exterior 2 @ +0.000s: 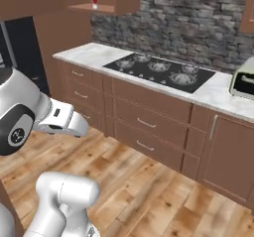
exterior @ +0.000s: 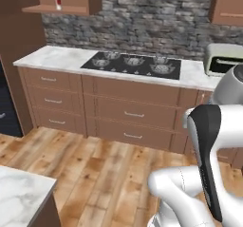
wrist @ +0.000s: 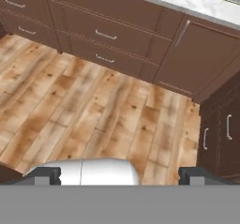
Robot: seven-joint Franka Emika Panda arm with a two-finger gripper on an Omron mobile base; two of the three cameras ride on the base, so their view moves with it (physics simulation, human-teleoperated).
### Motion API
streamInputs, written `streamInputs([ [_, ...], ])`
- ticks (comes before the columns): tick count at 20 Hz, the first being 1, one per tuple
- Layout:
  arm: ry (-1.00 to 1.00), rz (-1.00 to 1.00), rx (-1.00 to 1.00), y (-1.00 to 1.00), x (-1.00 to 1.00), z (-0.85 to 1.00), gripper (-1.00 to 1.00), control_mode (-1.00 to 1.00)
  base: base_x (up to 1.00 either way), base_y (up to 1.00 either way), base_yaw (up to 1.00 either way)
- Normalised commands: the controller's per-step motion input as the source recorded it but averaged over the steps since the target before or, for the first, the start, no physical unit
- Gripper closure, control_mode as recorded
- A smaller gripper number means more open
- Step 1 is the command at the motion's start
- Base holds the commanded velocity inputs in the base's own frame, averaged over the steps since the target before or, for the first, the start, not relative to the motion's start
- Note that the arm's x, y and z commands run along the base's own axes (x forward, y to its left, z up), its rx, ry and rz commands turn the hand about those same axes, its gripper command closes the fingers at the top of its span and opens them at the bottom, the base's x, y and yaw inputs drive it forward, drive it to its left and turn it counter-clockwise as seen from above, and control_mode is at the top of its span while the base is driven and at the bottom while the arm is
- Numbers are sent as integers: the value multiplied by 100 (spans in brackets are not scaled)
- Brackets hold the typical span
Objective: There is a bowl on the dining counter. Grab a lemon wedge from the fridge and place it in the bowl. Then get the liquor bottle and glass cup from the cabinet and place them next to the bowl.
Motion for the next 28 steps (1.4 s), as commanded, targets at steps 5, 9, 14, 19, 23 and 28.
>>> streamInputs([
  [5, 0, 0, 0, 0, 0, 0, -100, 100, 100, -15, 36],
  [9, 0, 0, 0, 0, 0, 0, -100, 100, 100, 0, 33],
  [14, 0, 0, 0, 0, 0, 0, -100, 100, 100, 0, 24],
  [19, 0, 0, 0, 0, 0, 0, -100, 100, 100, 15, 4],
  [23, 0, 0, 0, 0, 0, 0, -100, 100, 100, 24, 0],
  [28, 0, 0, 0, 0, 0, 0, -100, 100, 100, 42, -11],
])
